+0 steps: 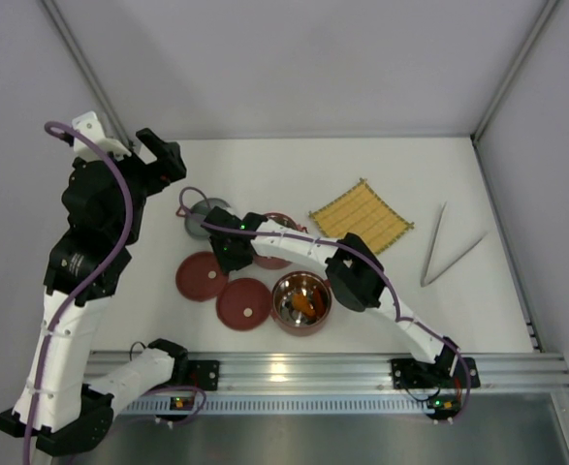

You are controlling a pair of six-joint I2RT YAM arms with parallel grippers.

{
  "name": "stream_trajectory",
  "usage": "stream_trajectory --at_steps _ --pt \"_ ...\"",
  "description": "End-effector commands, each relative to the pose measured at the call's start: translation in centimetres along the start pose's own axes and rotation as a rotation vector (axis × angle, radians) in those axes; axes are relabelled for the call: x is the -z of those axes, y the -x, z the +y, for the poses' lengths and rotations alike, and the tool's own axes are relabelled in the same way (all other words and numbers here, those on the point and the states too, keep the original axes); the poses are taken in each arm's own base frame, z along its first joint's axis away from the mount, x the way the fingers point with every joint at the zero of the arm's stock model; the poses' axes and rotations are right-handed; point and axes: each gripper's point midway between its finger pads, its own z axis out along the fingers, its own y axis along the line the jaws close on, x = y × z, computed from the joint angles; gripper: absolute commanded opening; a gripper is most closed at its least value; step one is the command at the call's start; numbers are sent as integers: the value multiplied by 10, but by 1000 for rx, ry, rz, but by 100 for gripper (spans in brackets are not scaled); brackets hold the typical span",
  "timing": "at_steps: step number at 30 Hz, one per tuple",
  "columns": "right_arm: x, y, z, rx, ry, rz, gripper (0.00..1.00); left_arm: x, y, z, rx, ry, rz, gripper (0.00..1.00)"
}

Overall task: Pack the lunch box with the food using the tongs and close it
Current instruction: Pick up the box lid from the center of the board.

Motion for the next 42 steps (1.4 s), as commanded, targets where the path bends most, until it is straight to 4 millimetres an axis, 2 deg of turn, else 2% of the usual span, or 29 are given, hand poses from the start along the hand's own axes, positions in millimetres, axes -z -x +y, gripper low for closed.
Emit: stream_trajectory --at_steps 1,10,20,24,30,33,39,42 --pt "-3 7 22 -6 60 -43 39 3 4 1 -9 -4 -13 99" --pt "-8 5 27 -22 89 -35 34 2 4 1 -9 -5 -15 99" --pt "-4 6 33 -36 121 -33 13 2 2 4 -17 6 -15 99" --pt "6 13 33 -49 126 -52 10 0 0 3 -18 6 -12 99" --pt "31 28 38 -65 158 -95 7 0 1 4 -21 11 -17 99" --pt "49 38 47 -70 196 -121 7 -1 0 4 -25 12 -13 99" --pt "97 65 60 -83 278 -204 6 -1 -1 5 -26 14 -13 99" --pt "114 74 59 -97 295 -227 6 -3 -2 4 -25 10 -10 99"
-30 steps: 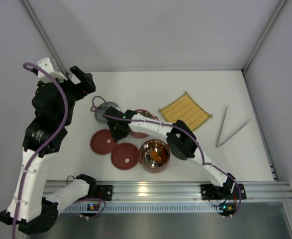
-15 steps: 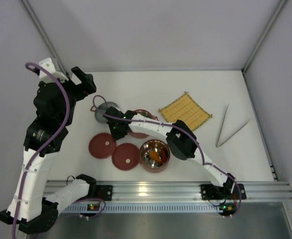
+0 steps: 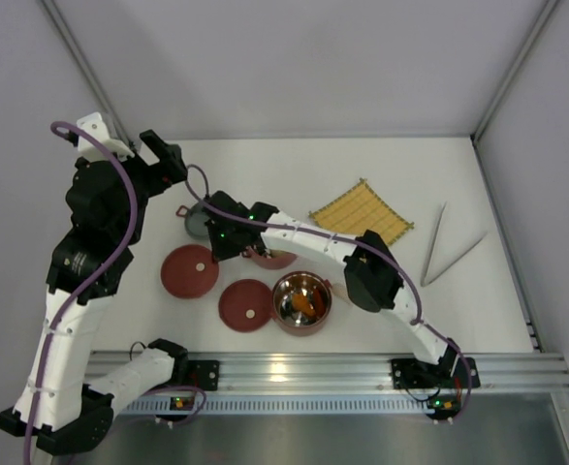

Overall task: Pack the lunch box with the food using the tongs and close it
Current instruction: Pick up the box lid from the center of the board.

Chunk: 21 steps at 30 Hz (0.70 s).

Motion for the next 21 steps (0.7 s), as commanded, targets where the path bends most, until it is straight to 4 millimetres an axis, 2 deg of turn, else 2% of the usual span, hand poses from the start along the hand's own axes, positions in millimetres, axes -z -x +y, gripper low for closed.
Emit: stream_trajectory --at_steps 1,4,5,7,11,13,17,18,20,21 --pt "62 52 34 -20 114 -157 6 -1 4 1 1 4 -20 99" --pt "78 63 16 -40 78 -192 6 -1 2 1 -2 4 -15 99" --pt "82 71 3 -55 60 -207 6 -2 0 1 -1 2 -11 99" --pt "94 75 -14 -71 39 -221 6 -3 -3 0 2 -1 -3 99" --pt "109 85 -61 -115 -47 -255 6 -8 -17 -1 5 -6 35 99" --pt "117 83 -76 -120 -89 -268 6 -13 -27 -2 4 -5 61 99" --pt "131 82 -115 -157 -156 -281 6 -21 -59 0 -6 -1 131 99" --pt "128 73 -126 -167 -178 -264 6 -24 -64 0 -4 -2 141 99" --pt "136 76 -150 -195 -213 -282 5 -28 -81 2 -4 1 177 99" --pt "132 70 -159 -207 -221 -270 5 -30 -85 1 -2 -3 183 99"
